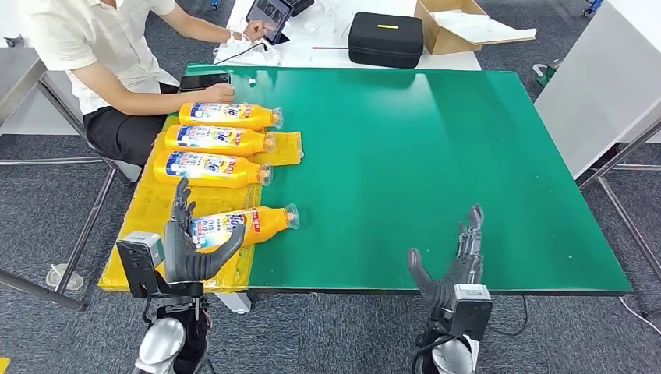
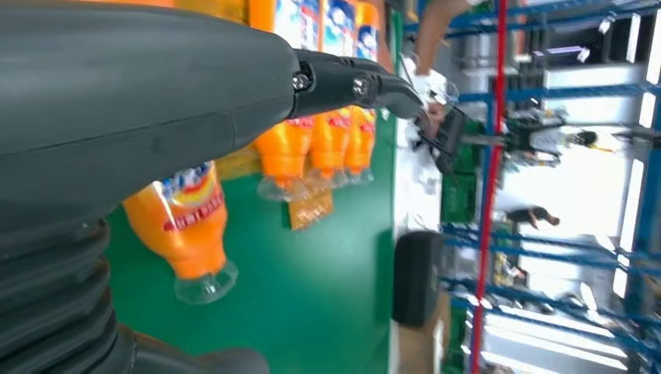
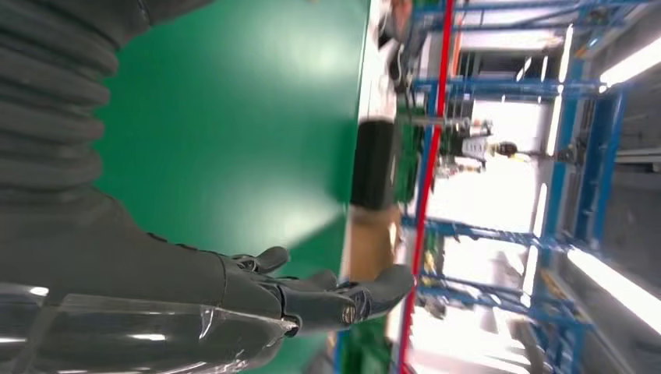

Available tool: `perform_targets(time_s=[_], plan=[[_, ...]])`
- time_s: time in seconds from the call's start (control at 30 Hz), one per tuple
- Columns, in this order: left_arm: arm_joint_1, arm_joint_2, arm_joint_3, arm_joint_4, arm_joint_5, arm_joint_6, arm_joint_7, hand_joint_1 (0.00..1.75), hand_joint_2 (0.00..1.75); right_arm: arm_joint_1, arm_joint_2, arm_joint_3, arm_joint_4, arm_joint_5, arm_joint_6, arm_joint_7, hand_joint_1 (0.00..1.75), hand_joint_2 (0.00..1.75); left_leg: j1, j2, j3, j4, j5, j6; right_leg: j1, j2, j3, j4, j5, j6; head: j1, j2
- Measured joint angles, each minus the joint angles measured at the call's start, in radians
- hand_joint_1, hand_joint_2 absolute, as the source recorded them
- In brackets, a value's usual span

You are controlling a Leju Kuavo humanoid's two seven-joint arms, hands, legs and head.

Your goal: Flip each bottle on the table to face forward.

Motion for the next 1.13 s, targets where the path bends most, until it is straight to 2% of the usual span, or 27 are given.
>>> perform_targets(time_s=[0.4, 1.13], plan=[[0.001, -0.028, -0.073, 0.042, -0.025, 0.041, -0.026, 0.0, 1.75, 0.023, -0.01, 0.012, -0.017, 0.004, -0.042, -0.001, 0.0, 1.75, 0.0, 0.0, 0.0, 0.0, 0.0, 0.0, 0.0, 0.0, 0.0, 0.0, 0.0, 0.0, 0.0, 0.0], [0.015, -0.032, -0.083, 0.068, -0.072, 0.108, -0.038, 0.0, 1.75, 0.025, -0.023, 0.011, -0.027, 0.014, -0.064, -0.002, 0.0, 1.75, 0.0, 0.0, 0.0, 0.0, 0.0, 0.0, 0.0, 0.0, 0.0, 0.0, 0.0, 0.0, 0.0, 0.0]])
